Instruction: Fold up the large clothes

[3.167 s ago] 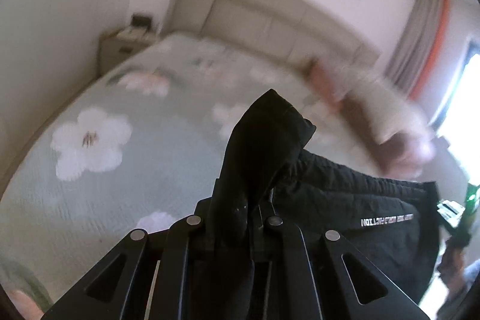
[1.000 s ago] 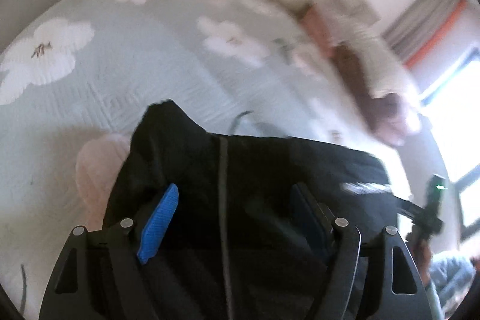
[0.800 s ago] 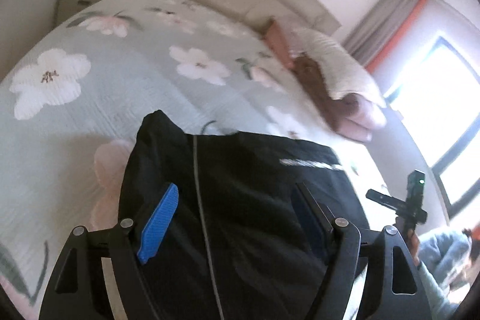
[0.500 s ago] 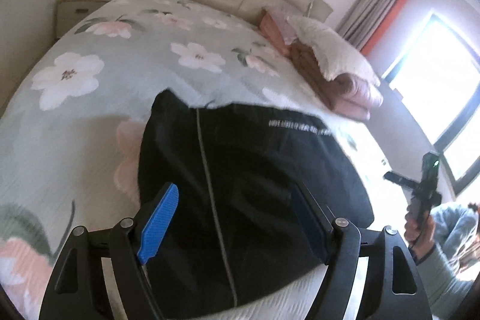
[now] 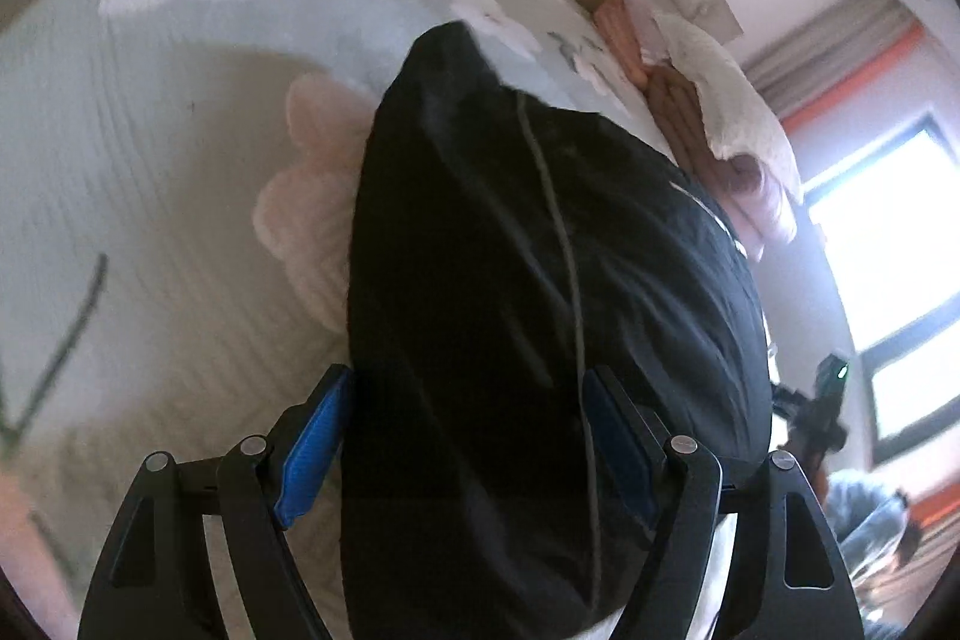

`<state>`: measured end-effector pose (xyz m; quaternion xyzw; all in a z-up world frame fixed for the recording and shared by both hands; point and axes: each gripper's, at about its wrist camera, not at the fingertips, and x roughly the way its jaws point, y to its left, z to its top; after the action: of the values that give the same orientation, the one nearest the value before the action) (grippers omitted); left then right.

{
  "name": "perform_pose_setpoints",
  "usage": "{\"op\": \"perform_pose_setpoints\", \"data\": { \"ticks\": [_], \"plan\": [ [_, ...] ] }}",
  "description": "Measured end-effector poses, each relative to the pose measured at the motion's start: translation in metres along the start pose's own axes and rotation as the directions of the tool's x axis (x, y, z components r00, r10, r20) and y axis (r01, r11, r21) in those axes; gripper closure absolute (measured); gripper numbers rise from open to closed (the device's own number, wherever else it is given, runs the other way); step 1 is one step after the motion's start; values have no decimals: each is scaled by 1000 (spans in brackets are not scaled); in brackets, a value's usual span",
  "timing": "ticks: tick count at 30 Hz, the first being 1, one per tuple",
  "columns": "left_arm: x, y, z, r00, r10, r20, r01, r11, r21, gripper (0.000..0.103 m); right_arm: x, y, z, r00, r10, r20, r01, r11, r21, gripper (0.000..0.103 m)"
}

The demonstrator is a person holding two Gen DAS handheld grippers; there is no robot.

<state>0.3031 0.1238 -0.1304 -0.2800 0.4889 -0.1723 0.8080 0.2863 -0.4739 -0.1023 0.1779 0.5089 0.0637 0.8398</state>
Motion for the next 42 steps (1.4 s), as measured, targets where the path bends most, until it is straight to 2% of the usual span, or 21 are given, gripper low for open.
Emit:
{"op": "perform_pose_setpoints", "data": {
  "ticks": [1,5,9,11,12,13,16,18,19,21,22,24,26,27,29,30,32,35,38,41,42],
  "plan": [
    [5,4,0,1000,-30,2,30,999,-14,24,4,-8,0,1000,22,1,-22,999,35,0],
    [17,12,-1,995,-96,0,96,994,-43,23,19,-32,0,989,145,-18,-142,982,122,0],
    [25,21,1,979,-201,-18,199,975,-103,23,21,-29,1,987,157,-15,-155,985,75,0],
    [27,21,0,973,-230,-13,227,966,-123,24,20,-26,0,979,204,-21,-202,978,59,18],
    [25,19,-1,972,-237,-5,235,965,-115,34,19,-25,-1,962,271,-33,-269,961,59,44],
    [23,16,-3,971,-239,-1,237,966,-100,37,16,-25,-2,950,310,-37,-307,950,64,46],
    [22,16,-3,966,-257,-8,255,962,-94,39,14,-19,-4,960,276,-36,-276,961,8,47],
    [30,24,2,956,-292,-27,286,947,-145,37,21,-22,0,950,308,-51,-307,951,29,41],
    [35,28,5,948,-318,-35,307,935,-179,35,26,-26,3,937,343,-63,-340,939,57,36],
    [43,30,11,942,-331,-47,314,925,-216,27,43,-35,8,905,416,-90,-407,907,110,32],
    [45,28,12,942,-331,-52,312,925,-218,25,51,-38,11,882,463,-91,-449,883,135,32],
    [47,19,14,954,-295,-60,277,939,-205,22,56,-39,17,864,497,-84,-482,863,153,31],
    [45,7,12,969,-241,-50,230,959,-165,26,52,-27,18,885,458,-87,-449,888,101,36],
    [40,0,9,975,-219,-33,213,968,-136,45,48,-23,17,893,442,-83,-436,896,78,45],
    [23,-13,2,973,-229,18,229,969,-95,61,27,-14,12,899,437,-45,-435,900,36,56],
    [11,-18,-2,966,-255,48,258,963,-82,64,18,-11,10,894,447,-28,-446,895,26,61],
    [-12,-34,-11,946,-312,91,316,948,-45,67,-8,3,0,884,468,11,-468,884,-13,64],
    [-52,-66,-26,930,-352,111,350,936,36,68,-58,44,-21,894,448,13,-443,886,-138,66],
    [-92,-95,-44,925,-361,120,351,931,99,68,-108,76,-53,908,419,15,-404,883,-238,66],
    [-140,-115,-74,925,-358,131,341,930,134,68,-151,87,-84,912,410,21,-392,884,-256,66],
    [-155,-111,-85,925,-357,133,340,930,138,68,-158,89,-94,912,410,20,-392,884,-256,66]
  ]
}}
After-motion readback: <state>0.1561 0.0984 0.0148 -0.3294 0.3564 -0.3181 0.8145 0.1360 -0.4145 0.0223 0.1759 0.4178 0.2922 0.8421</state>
